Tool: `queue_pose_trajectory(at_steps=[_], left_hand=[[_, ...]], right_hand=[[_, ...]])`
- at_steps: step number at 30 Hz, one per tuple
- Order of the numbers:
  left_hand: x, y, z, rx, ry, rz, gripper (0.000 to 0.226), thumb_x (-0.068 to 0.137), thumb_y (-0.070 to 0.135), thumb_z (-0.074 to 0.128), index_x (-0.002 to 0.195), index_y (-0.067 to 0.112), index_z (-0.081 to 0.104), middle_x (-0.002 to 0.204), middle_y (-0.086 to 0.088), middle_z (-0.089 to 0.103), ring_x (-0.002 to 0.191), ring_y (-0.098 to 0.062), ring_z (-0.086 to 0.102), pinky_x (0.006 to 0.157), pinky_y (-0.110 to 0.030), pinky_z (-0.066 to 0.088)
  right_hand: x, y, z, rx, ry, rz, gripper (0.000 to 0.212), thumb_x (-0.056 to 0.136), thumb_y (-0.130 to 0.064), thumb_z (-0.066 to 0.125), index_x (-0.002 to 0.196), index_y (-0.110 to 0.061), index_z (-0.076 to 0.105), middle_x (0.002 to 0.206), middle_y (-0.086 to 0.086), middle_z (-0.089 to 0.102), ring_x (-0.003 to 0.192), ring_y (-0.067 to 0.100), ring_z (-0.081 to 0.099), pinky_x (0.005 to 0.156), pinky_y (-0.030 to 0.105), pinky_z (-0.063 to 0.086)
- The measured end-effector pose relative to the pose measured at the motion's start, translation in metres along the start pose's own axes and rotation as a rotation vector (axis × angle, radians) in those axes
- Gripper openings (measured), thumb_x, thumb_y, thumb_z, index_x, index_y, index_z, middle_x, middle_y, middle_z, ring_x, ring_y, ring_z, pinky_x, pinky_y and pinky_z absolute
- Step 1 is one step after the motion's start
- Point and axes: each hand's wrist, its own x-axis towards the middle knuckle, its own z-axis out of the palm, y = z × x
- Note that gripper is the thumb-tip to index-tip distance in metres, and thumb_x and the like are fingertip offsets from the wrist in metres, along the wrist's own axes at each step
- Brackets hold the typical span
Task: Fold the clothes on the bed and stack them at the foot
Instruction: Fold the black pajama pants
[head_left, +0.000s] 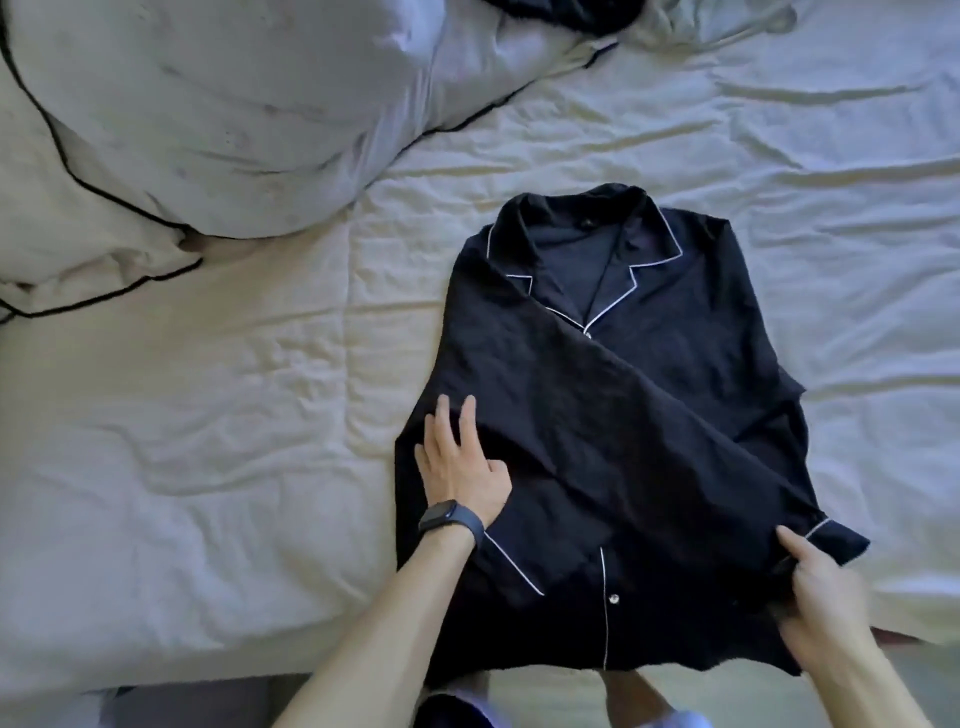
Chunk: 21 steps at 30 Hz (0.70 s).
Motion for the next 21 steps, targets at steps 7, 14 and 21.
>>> queue_pose_trajectory(at_steps=[7,14,21], left_hand=[[0.009,-0.004,0.028,0.256,-0.024,-0.239,0.086,0.09,0.027,0.058,0.16,0.027,0.008,0.167,-0.008,-0.001,0.154,-0.028,0.005,0.121,-0.058,0.011],[0.017,0.011,0.023,0.262,0.067,-0.265,0.081,0.086,0.02,0.063,0.156,0.022,0.022,0.163,-0.011,0.02,0.149,-0.032,0.021,0.12,-0.05,0.019],[0.042,0.006,0.004,0.395,0.076,-0.067,0.081,0.086,0.017,0.062,0.156,0.023,0.021,0.155,-0.009,0.029,0.136,-0.033,0.036,0.107,-0.046,0.035]], right_hand=[[0.08,0.032,-0.032,-0.494,-0.042,-0.233,0.019,0.09,-0.026,0.071,0.102,-0.025,0.057,0.104,0.002,0.065,0.106,0.033,0.062,0.093,0.046,0.047],[0.091,0.024,-0.052,-0.696,0.031,-0.222,0.049,0.085,-0.036,0.076,0.125,-0.017,0.055,0.125,0.012,0.064,0.119,0.038,0.058,0.089,0.042,0.043],[0.052,0.004,-0.029,-0.996,0.134,-0.751,0.061,0.083,-0.025,0.074,0.135,-0.011,0.047,0.133,0.017,0.046,0.126,0.036,0.038,0.107,0.053,0.036]])
